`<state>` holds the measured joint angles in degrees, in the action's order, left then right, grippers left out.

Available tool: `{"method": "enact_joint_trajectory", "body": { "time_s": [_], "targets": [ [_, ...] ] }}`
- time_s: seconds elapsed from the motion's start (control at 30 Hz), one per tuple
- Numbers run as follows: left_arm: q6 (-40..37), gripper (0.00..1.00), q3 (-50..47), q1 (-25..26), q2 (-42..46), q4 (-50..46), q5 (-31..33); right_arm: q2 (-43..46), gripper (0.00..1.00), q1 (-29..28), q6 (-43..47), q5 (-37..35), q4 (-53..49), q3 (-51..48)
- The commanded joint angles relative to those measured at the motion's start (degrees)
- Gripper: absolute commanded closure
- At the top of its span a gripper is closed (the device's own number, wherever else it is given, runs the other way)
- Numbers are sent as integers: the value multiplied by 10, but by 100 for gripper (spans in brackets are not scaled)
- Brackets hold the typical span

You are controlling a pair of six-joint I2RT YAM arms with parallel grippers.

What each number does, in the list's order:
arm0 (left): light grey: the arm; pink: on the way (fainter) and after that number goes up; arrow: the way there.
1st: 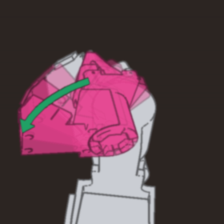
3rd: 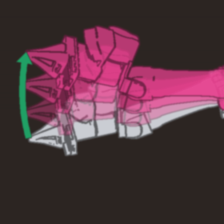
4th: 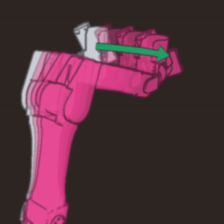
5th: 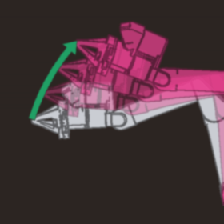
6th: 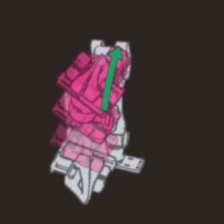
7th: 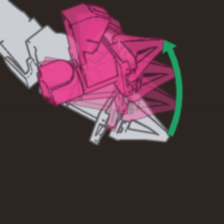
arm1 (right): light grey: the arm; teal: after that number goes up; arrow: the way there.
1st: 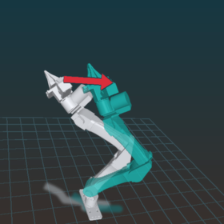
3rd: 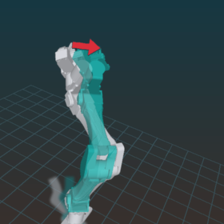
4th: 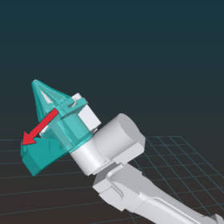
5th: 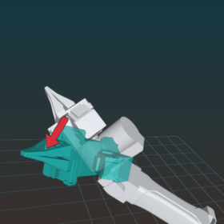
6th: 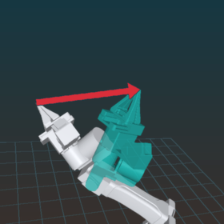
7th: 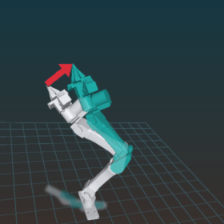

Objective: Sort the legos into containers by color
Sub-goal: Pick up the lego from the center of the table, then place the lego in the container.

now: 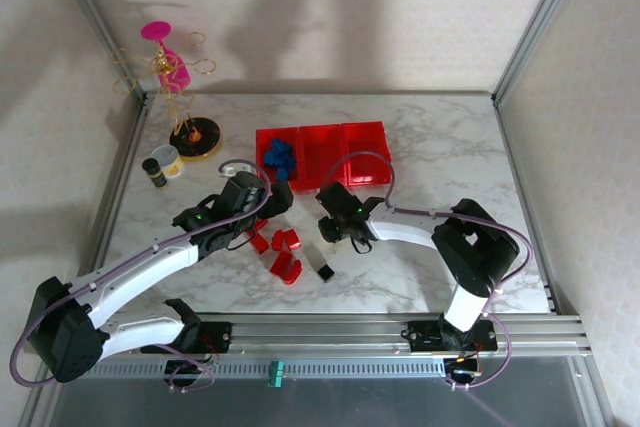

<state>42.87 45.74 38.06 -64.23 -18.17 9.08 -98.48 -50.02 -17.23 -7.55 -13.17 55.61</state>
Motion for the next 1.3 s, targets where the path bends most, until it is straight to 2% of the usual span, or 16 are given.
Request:
{"method": "enact_joint_trajectory", "body": {
  "time_s": [0.0, 0.2, 0.33, 0.53, 0.77, 0.97, 1.27],
  "targets": [
    [-9, 0, 30, 4, -4, 6, 27, 28, 72, 9, -1, -12, 0, 42],
    [-29, 0, 67, 1, -20, 3, 51, 0, 72, 52, 4, 3, 12, 111],
    [-41, 1, 88, -9, -32, 7, 58, -39, 70, 68, 28, -46, 20, 165],
    [-45, 1, 103, -36, -49, 16, 59, -134, 68, 97, 37, -76, 28, 269],
    [-42, 0, 101, -55, -61, 23, 50, -201, 66, 99, 52, -127, 32, 344],
    [-37, 1, 99, -57, -63, 23, 43, -194, 54, 99, 62, -125, 42, 343],
    [-46, 0, 106, -52, -59, 27, 1, -131, 49, 100, 61, -94, 38, 307]
  ]
}}
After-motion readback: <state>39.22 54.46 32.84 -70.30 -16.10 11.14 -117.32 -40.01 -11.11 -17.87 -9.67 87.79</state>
